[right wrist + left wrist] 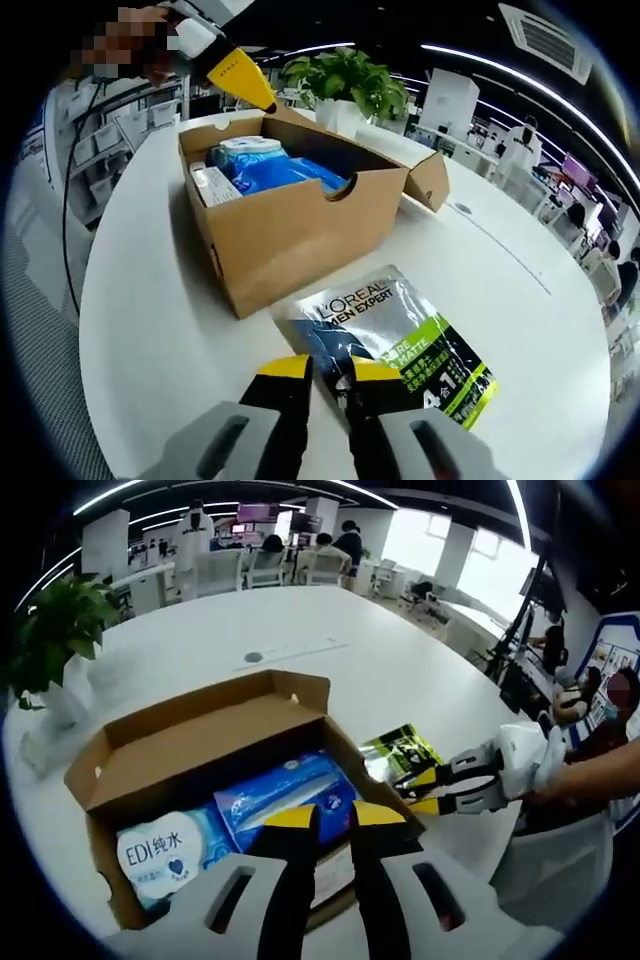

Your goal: Operate the shoe box by opening the lid, removing the specified soft item, and placing it in the target area until the item is outside and the box remains undamaged.

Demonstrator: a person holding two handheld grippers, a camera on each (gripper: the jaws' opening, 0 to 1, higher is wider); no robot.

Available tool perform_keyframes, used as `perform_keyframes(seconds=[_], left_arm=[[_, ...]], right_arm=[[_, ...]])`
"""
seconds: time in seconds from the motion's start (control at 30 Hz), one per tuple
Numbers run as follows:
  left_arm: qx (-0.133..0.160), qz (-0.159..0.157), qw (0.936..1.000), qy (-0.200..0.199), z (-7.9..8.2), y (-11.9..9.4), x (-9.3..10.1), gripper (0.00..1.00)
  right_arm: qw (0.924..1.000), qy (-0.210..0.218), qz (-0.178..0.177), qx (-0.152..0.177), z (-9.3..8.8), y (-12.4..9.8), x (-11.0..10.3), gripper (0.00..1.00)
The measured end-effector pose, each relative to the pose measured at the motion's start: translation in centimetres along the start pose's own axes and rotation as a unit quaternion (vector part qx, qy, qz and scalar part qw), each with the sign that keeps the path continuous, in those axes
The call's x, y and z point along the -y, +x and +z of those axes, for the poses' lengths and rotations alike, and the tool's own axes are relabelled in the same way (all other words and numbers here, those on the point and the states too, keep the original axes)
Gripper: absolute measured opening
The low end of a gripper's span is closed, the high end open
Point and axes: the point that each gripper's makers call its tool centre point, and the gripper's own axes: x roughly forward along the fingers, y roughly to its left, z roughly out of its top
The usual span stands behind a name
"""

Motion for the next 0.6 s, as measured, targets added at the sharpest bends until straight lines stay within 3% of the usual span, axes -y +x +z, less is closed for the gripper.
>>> perform_keyframes(seconds=[0.17, 0.23, 0.43, 0.6], left_arm=[[0.002, 0.001, 1.0, -0.002, -0.2, -0.3, -0.4, 0.12], [0.003, 0.002, 1.0, -0.003, -0.3, -0.4, -0.7, 0.12], [0.007, 0.005, 0.9999, -0.007, -0.5, -0.7, -1.3, 0.12], [0.009, 0.009, 0.9999, -0.011, -0.7, -1.1, -1.8, 0.12]], right_arm=[[0.9997, 0.012, -0.022, 0.002, -0.3, -0.7, 0.7, 0.21], [0.9988, 0.035, -0.035, 0.003, -0.6, -1.0, 1.1, 0.3], [0.9968, 0.048, -0.064, 0.006, -1.9, -2.0, 2.2, 0.46], [0.9925, 0.084, -0.088, 0.016, -3.0, -2.7, 3.4, 0.52]])
